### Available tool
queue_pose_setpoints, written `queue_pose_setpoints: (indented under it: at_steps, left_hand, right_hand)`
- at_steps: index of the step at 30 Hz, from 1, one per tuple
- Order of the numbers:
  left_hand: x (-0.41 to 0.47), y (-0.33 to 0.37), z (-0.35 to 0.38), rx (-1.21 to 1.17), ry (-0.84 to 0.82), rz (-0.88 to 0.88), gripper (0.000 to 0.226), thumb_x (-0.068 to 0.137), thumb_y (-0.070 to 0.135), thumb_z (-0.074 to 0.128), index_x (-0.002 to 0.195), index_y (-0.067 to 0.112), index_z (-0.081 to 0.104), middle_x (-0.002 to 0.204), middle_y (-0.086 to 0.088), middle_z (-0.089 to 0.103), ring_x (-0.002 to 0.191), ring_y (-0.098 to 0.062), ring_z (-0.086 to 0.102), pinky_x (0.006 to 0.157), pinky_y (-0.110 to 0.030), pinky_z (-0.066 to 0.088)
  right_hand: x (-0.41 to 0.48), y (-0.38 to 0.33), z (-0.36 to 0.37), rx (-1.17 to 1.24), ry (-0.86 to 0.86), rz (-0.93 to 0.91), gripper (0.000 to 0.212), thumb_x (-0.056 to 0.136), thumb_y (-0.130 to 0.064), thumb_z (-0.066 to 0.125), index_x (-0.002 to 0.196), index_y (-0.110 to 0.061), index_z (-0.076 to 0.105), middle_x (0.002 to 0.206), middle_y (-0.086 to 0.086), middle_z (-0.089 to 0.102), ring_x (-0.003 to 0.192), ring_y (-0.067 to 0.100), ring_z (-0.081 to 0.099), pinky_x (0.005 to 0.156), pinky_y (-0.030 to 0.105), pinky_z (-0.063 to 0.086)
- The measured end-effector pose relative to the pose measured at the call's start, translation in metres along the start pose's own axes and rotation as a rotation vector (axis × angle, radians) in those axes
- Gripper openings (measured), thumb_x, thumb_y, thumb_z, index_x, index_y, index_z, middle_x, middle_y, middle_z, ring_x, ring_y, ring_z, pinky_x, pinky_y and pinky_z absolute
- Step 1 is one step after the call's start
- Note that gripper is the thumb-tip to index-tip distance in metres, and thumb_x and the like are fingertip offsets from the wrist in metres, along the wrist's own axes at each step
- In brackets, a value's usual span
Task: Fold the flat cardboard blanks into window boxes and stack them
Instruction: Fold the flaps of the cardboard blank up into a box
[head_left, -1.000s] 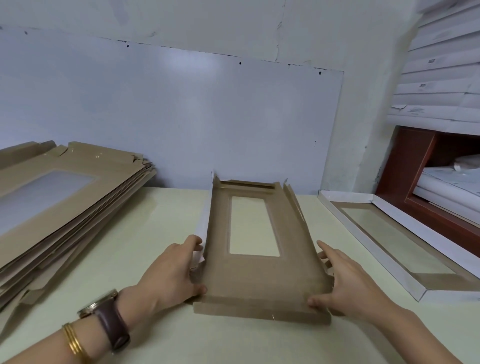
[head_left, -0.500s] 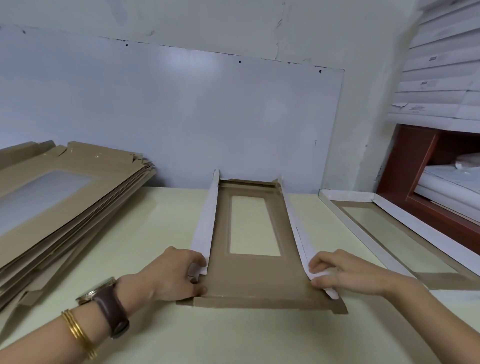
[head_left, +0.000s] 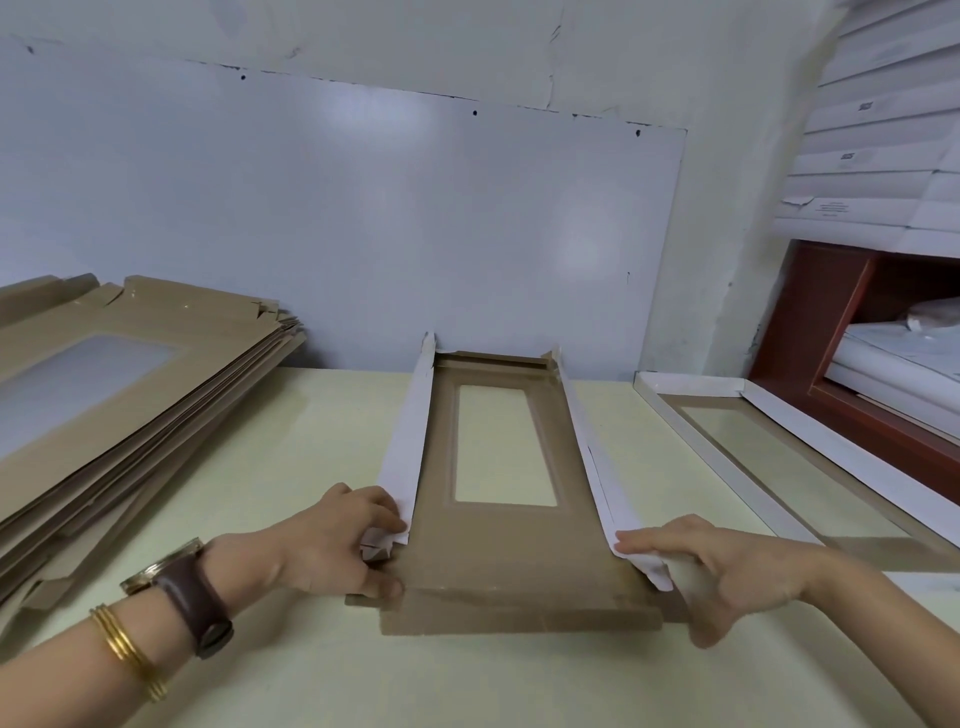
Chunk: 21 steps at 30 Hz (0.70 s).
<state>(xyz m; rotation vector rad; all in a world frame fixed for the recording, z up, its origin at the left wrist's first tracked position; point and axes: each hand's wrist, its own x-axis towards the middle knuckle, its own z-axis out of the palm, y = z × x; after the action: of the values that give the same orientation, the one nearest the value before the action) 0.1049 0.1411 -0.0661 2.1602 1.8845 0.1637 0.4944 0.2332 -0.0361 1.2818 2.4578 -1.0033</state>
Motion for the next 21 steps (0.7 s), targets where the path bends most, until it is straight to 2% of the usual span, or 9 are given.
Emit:
queue_pose_setpoints:
  at_steps: [4,6,8,11,13,14,17,21]
  left_hand:
    - [-0.003,-0.001,0.005,-0.047,0.034,0.0,0.062,0.076,0.049,0.071,0.132,0.029,0.054,0.125,0.02,0.042,0.117,-0.017,0.032,0.097,-0.021,0.035]
    - [-0.003,-0.002,0.005,-0.064,0.029,-0.008,0.066,0.075,0.05,0.072,0.134,0.03,0.051,0.127,0.022,0.041,0.118,-0.015,0.031,0.099,-0.022,0.035]
    - [-0.003,-0.003,0.004,-0.071,0.025,-0.019,0.068,0.074,0.051,0.072,0.135,0.03,0.05,0.128,0.023,0.04,0.118,-0.014,0.03,0.1,-0.022,0.034]
    - [-0.002,-0.001,0.004,-0.076,0.011,-0.049,0.068,0.074,0.05,0.073,0.136,0.032,0.049,0.128,0.026,0.039,0.116,-0.016,0.031,0.097,-0.022,0.035]
    - [-0.002,0.001,0.004,-0.088,0.003,-0.079,0.068,0.073,0.048,0.074,0.135,0.032,0.05,0.128,0.027,0.038,0.113,-0.018,0.033,0.094,-0.024,0.036]
    - [-0.003,0.001,0.004,-0.096,-0.001,-0.09,0.068,0.072,0.047,0.074,0.134,0.031,0.051,0.129,0.026,0.038,0.113,-0.018,0.034,0.095,-0.025,0.037]
    - [-0.003,0.004,0.001,-0.105,-0.019,-0.105,0.07,0.069,0.044,0.076,0.133,0.027,0.053,0.132,0.022,0.04,0.118,-0.018,0.04,0.099,-0.029,0.041]
    - [-0.001,0.009,-0.004,-0.087,-0.046,-0.093,0.076,0.07,0.039,0.078,0.138,0.02,0.05,0.131,0.016,0.038,0.12,-0.013,0.045,0.098,-0.026,0.043]
  right_hand:
    - [-0.004,0.001,0.001,0.031,-0.007,-0.022,0.091,0.068,-0.01,0.078,0.136,-0.056,0.038,0.122,-0.013,0.04,0.123,-0.003,0.038,0.099,0.021,0.045]
    - [-0.004,0.002,-0.001,0.015,-0.017,-0.032,0.087,0.073,-0.008,0.076,0.135,-0.056,0.037,0.121,-0.019,0.043,0.122,-0.012,0.032,0.101,0.017,0.041]
    - [-0.004,0.003,-0.002,-0.005,-0.009,-0.031,0.084,0.077,-0.007,0.075,0.136,-0.054,0.038,0.122,-0.02,0.043,0.125,-0.015,0.026,0.102,0.01,0.035]
    - [-0.002,0.004,0.0,-0.01,0.029,-0.036,0.071,0.081,-0.007,0.073,0.138,-0.039,0.046,0.124,-0.009,0.044,0.134,-0.001,0.026,0.107,0.01,0.027]
    - [0.0,0.005,0.002,-0.042,0.067,-0.072,0.059,0.085,-0.007,0.07,0.138,-0.025,0.05,0.124,-0.001,0.048,0.136,0.011,0.03,0.1,0.009,0.029]
    - [0.0,0.005,0.003,-0.052,0.085,-0.085,0.059,0.086,-0.007,0.068,0.139,-0.023,0.05,0.126,-0.001,0.048,0.136,0.012,0.031,0.096,0.008,0.033]
    - [0.003,0.005,0.004,-0.05,0.125,-0.065,0.067,0.086,-0.009,0.066,0.143,-0.036,0.043,0.143,-0.015,0.037,0.134,-0.002,0.028,0.092,0.006,0.035]
    - [0.006,0.004,0.006,-0.068,0.15,-0.096,0.065,0.085,-0.004,0.061,0.138,-0.038,0.046,0.143,-0.029,0.032,0.13,-0.008,0.025,0.083,0.005,0.035]
